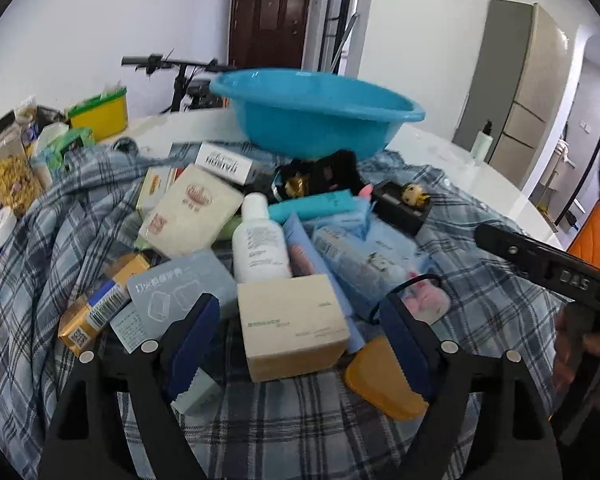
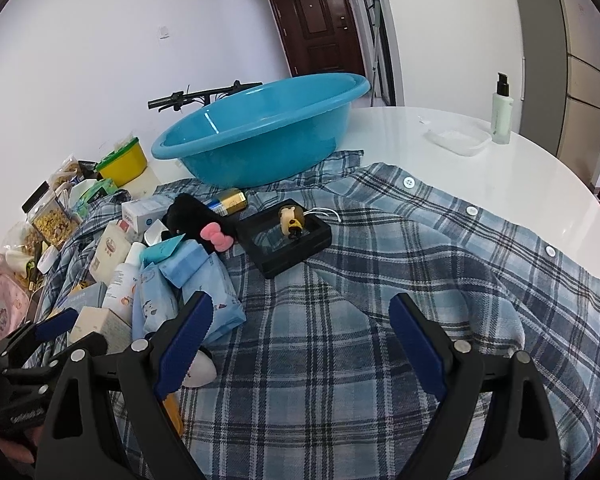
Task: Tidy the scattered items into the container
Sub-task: 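Grasp the beige cream box on the pile with the left tool, then carry beige cream box toward basin with left tool while right tool grasps black scrunchie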
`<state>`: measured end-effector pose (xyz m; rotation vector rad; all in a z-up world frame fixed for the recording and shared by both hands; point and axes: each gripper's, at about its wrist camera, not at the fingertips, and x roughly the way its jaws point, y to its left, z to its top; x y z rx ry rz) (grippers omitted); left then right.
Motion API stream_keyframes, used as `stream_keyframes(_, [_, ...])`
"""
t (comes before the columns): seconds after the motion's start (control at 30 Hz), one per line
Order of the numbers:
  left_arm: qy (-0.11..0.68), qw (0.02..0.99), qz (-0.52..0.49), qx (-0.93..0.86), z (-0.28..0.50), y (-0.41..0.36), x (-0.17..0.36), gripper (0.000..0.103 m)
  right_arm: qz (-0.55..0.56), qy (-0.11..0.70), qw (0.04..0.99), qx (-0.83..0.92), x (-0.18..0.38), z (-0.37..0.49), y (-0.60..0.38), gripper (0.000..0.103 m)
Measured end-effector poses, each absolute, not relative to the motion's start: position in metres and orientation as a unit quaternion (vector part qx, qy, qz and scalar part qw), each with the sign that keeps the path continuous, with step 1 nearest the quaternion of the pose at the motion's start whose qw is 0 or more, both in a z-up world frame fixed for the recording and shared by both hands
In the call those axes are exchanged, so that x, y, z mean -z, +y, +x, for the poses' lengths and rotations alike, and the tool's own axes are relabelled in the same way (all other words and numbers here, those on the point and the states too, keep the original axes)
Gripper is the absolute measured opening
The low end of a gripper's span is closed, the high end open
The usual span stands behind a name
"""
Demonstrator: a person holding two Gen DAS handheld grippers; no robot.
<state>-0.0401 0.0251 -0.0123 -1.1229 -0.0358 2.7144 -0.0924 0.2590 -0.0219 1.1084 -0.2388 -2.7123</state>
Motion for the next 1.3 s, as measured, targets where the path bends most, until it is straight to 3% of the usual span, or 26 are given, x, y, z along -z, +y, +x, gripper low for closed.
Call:
stream_keyframes(0.17, [0.023,0.096,-0.403,-0.91,-0.05,0.036,0.033,0.082,0.379,-0.086,0.102,0.916,0.024,-0.093,0.26,0.089])
stream_keyframes(0.2, [0.015,0.101,-0.41,-0.907,-0.052,0.035,0.038,0.075,0.38,-0.085,0.101,0.916,0.024,-0.093,0.26,0.089])
stream_keyframes(0.23, [0.008,0.099,-0.413,-0.906,-0.053,0.033,0.04,0.056,0.38,-0.084,0.101,0.916,0.024,-0.093,0.26,0.089])
stream_keyframes(0.33, [-0.026,0.111,-0.398,-0.91,-0.05,0.023,0.035,0.056,0.38,-0.082,0.099,0.916,0.023,-0.093,0.26,0.089])
stream_keyframes(0.9, [-0.009,0.057,-0.32,-0.946,-0.042,-0.008,-0.018,0.056,0.373,-0.024,0.122,0.919,0.009,-0.087,0.229,0.089])
stream_keyframes(1.3, [-0.004,0.081,-0.269,-0.96,-0.057,-0.005,-0.06,0.056,0.341,-0.008,0.105,0.934,-0.022,-0.09,0.235,0.089])
